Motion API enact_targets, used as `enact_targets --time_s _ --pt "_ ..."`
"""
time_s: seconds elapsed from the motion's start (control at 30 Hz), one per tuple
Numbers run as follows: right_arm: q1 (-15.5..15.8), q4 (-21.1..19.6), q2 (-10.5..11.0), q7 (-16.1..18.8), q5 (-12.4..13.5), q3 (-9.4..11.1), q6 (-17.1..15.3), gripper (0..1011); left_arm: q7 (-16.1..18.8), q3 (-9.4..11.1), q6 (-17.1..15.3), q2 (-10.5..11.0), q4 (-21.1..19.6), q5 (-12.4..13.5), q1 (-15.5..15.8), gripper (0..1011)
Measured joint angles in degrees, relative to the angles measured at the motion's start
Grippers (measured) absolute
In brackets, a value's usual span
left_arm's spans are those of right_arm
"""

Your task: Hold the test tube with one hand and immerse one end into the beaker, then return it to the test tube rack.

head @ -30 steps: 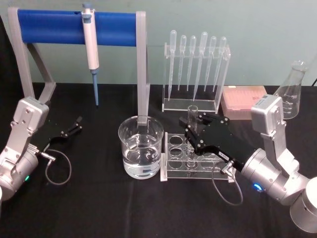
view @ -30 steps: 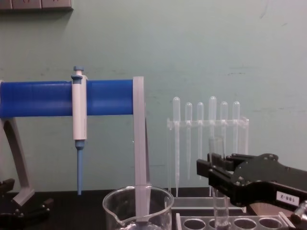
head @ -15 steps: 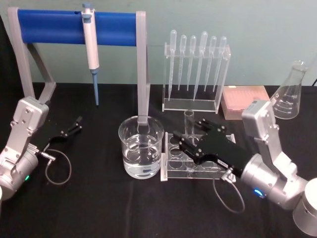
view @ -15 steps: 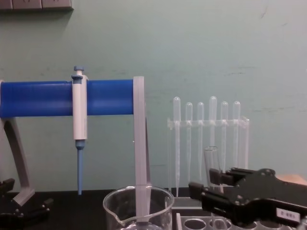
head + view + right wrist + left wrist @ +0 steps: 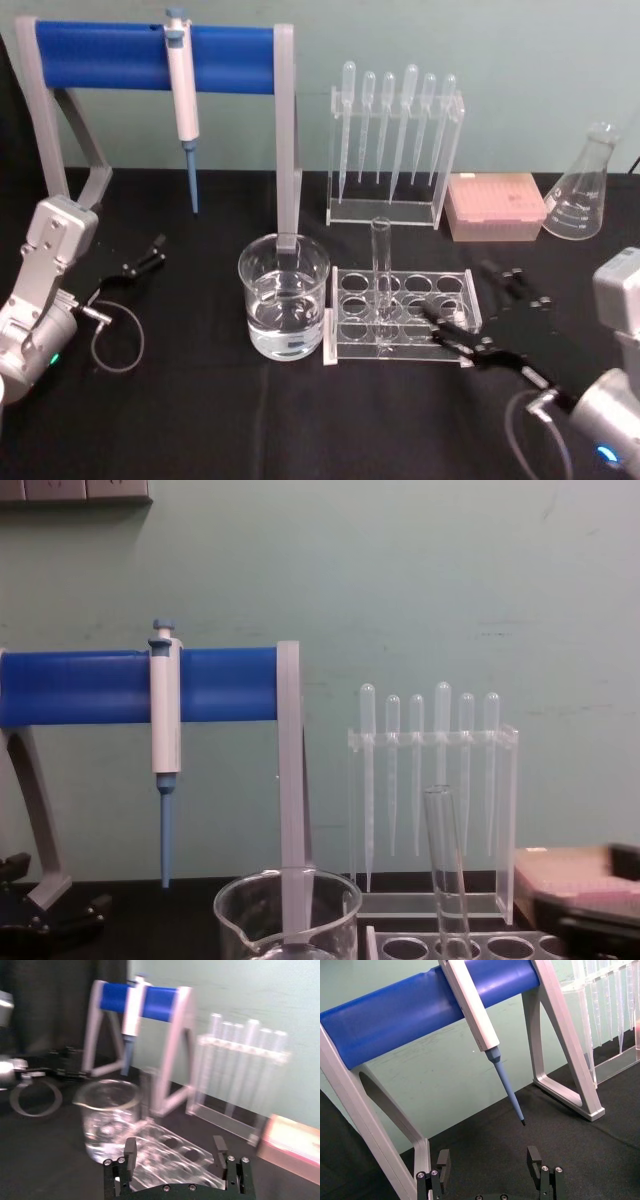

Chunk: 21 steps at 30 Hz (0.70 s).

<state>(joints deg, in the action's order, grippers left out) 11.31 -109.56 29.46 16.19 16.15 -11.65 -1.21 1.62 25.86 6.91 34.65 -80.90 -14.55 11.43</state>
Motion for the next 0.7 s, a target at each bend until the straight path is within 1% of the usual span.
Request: enact_targets --time_s 0.03,0.07,0.13,0.17,0.27,0.3,0.37,0.4,0.47,0.5,0.57,0.6,0.67,0.7 --pt "0.6 -0.1 0.0 -0.7 -0.3 0.7 0.0 965 0.0 0.0 0.0 0.0 0.0 0.0 0.0 1000" --pt "1.5 0.0 -0.2 -2.3 -1.0 1.9 0.0 995 0.0 0.0 0.0 0.0 0.0 0.0 0.0 1000" --pt "1.8 0.6 -0.6 -3.7 -1.8 2.9 0.0 1002 0.0 0.0 0.0 0.0 0.0 0.0 0.0 1000" --pt "1.8 1.5 -1.0 -5.2 -3.0 3.6 0.0 1002 0.0 0.0 0.0 0.0 0.0 0.0 0.0 1000" --pt "1.1 3.5 -2.2 -7.7 -4.7 4.5 0.0 1002 0.0 0.0 0.0 0.0 0.0 0.0 0.0 1000" --pt "0.4 5.1 -3.0 -9.4 -5.9 5.1 0.3 1002 0.0 0.0 0.0 0.0 0.0 0.0 0.0 1000" --pt "-0.6 6.9 -3.9 -11.1 -7.2 5.5 0.7 1002 0.0 0.0 0.0 0.0 0.0 0.0 0.0 1000" --pt "-1.5 8.8 -4.8 -12.5 -8.3 5.8 1.0 1002 0.0 0.0 0.0 0.0 0.0 0.0 0.0 1000" --pt "-2.8 11.0 -5.5 -13.3 -9.1 5.9 1.1 1002 0.0 0.0 0.0 0.0 0.0 0.0 0.0 1000" --pt "-3.9 12.7 -6.0 -13.8 -9.8 5.8 1.1 1002 0.0 0.0 0.0 0.0 0.0 0.0 0.0 1000" --pt "-5.1 14.7 -6.5 -13.9 -10.6 5.5 1.1 1002 0.0 0.0 0.0 0.0 0.0 0.0 0.0 1000" --pt "-6.2 16.5 -7.0 -14.0 -11.3 5.1 1.4 1002 0.0 0.0 0.0 0.0 0.0 0.0 0.0 1000" --pt "-7.1 18.2 -7.4 -14.0 -11.9 4.8 1.9 1002 0.0 0.0 0.0 0.0 0.0 0.0 0.0 1000" --pt "-7.8 19.7 -7.9 -13.9 -12.3 4.5 2.8 1002 0.0 0.0 0.0 0.0 0.0 0.0 0.0 1000"
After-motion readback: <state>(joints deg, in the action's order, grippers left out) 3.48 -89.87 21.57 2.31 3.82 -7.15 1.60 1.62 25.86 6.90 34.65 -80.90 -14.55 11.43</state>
